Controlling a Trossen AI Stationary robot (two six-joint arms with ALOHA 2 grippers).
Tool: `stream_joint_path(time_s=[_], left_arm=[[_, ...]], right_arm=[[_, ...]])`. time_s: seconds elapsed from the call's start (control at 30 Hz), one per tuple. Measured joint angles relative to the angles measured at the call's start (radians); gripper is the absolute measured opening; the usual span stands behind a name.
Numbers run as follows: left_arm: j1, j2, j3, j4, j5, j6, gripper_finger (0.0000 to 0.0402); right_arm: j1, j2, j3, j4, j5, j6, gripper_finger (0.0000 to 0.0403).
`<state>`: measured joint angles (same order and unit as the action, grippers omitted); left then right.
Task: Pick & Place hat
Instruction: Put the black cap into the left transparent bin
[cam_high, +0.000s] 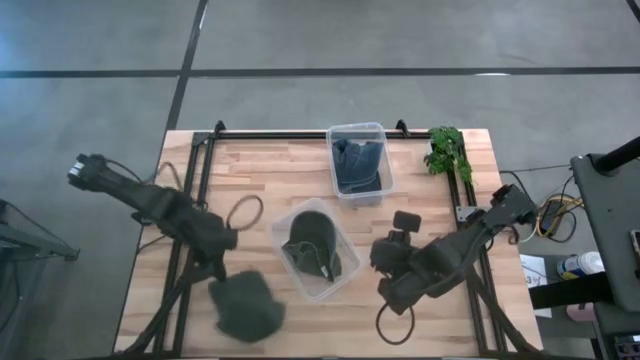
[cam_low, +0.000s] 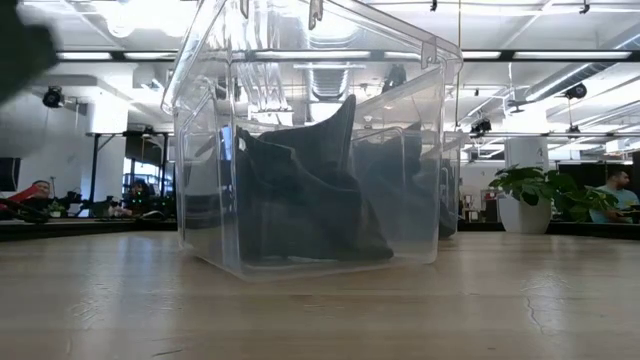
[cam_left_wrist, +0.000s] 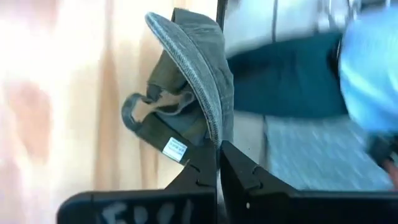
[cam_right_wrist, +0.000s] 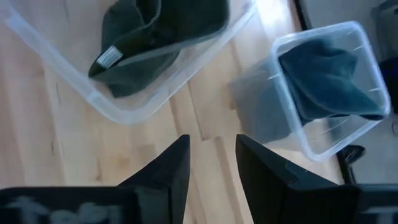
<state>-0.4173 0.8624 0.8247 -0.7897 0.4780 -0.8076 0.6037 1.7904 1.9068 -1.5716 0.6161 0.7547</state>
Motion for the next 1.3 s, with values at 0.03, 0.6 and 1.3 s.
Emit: stream_joint_path(time_s=[0.03, 0.6, 1.3], left_arm=[[0.0, -0.001, 0.054, -0.025, -0.061, 0.01, 0.0001], [0.001, 0.138, 0.638, -0.169, -0.853, 0.263, 0.0], [-0.015, 0.632, 0.983, -0.207, -1.26, 1.418, 0.0]], right_arm=[[0.0, -0.007, 0.0, 0.001, 0.013, 0.0, 0.0122], [0.0, -0.133, -0.018, 0.001, 0.043, 0.069, 0.0111], [-0.082, -0.515, -0.448, 0.073, 0.146, 1.006, 0.0084]])
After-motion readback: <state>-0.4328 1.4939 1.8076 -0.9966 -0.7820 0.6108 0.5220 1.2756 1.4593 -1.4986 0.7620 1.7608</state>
